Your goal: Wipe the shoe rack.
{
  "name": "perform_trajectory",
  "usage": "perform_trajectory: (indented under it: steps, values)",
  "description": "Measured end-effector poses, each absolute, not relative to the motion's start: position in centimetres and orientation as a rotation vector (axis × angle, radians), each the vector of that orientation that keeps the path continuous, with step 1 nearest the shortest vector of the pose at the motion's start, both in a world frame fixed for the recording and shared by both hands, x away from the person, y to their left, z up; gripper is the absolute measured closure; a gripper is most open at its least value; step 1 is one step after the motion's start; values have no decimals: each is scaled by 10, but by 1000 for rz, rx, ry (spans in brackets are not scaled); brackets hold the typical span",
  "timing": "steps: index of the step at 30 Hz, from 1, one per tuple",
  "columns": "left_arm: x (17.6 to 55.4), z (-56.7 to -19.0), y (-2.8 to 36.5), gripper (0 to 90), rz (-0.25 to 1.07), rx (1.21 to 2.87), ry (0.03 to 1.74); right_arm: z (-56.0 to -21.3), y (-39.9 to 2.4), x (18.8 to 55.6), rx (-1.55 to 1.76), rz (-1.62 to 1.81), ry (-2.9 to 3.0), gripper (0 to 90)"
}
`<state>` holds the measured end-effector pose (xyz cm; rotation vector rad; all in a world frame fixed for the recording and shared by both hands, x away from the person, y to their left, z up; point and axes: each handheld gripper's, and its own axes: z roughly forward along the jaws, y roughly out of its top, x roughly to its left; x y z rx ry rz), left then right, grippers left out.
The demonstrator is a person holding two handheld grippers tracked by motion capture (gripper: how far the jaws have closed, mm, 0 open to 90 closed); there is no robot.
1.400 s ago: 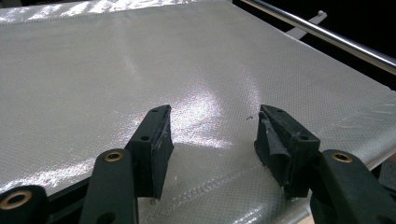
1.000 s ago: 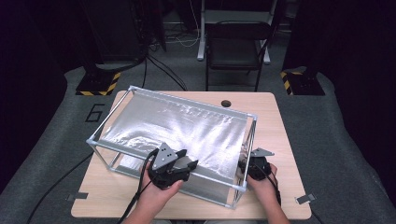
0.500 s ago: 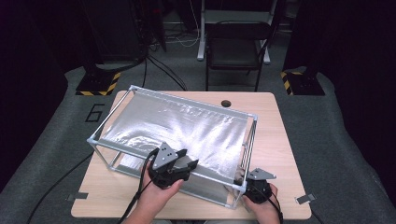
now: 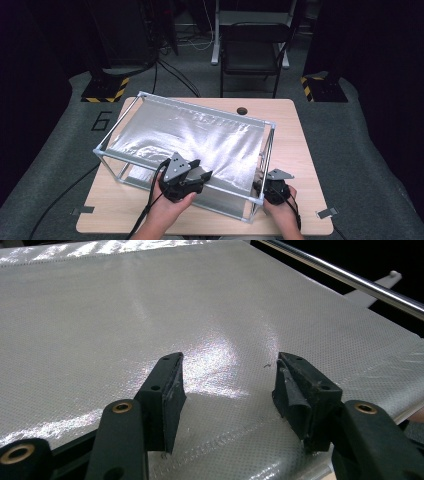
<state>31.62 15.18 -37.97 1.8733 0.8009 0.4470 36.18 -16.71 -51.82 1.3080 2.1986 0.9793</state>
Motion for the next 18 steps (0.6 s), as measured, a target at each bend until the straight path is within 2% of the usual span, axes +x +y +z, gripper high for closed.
perform_trajectory:
  steps: [10, 18]
  values:
    - [316, -380, 152, 452, 450, 1867, 802, -517, -169, 384, 1347, 945, 2175, 605]
    - [317, -380, 151, 452, 451, 1863, 805, -518, -166, 355, 1304, 982, 2209, 589]
